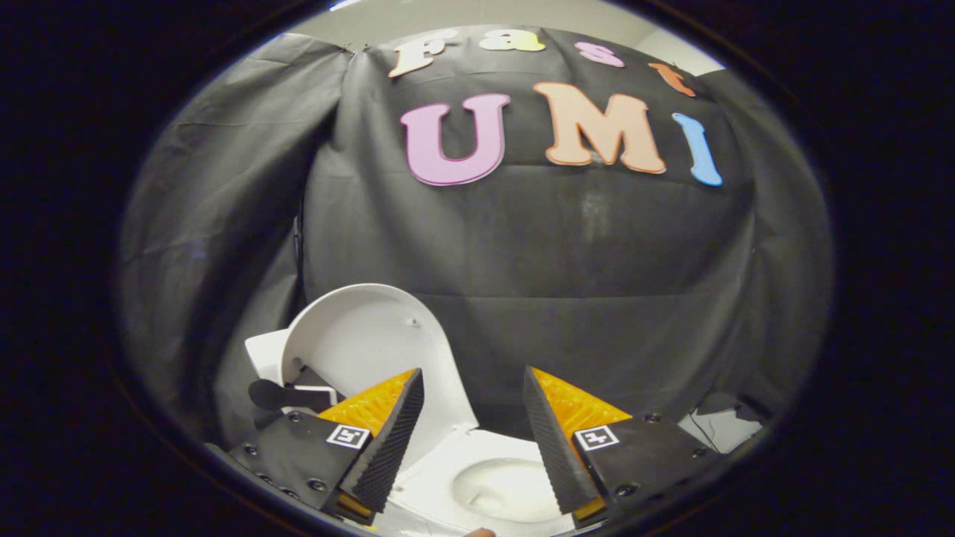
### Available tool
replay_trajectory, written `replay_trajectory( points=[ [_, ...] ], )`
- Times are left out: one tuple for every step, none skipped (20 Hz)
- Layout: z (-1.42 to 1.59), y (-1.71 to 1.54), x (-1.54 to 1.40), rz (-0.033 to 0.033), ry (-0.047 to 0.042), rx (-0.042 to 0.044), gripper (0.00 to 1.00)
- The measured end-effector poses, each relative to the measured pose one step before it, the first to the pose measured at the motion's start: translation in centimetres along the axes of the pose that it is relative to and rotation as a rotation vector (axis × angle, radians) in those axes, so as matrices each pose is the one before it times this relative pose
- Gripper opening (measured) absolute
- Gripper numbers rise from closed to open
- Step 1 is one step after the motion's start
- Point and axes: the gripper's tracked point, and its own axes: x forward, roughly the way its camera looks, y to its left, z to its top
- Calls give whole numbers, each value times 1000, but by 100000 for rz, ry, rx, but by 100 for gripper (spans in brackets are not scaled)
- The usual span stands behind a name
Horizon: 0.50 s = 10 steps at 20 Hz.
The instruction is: Open the toilet lid.
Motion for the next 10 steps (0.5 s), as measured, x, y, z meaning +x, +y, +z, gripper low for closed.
replay_trajectory(
  points=[
    [-367, -1413, -638, -1608, 339, 932, 84],
    [-537, -1504, -716, -1978, 1304, 1050, 84],
    [-523, -1586, -727, -2516, 1117, 984, 84],
    [-560, -1481, -769, -2628, 1062, 546, 83],
    [-11, -1064, -801, -2642, 867, 194, 83],
    [-395, -1244, -701, -1984, -17, 436, 83],
    [-196, -993, -836, -1111, -874, 576, 82],
    [-130, -841, -714, -699, -642, 420, 82],
    [-513, -850, -529, -800, -69, -223, 81],
    [-448, -727, -580, -322, 410, -740, 81]
  ],
)
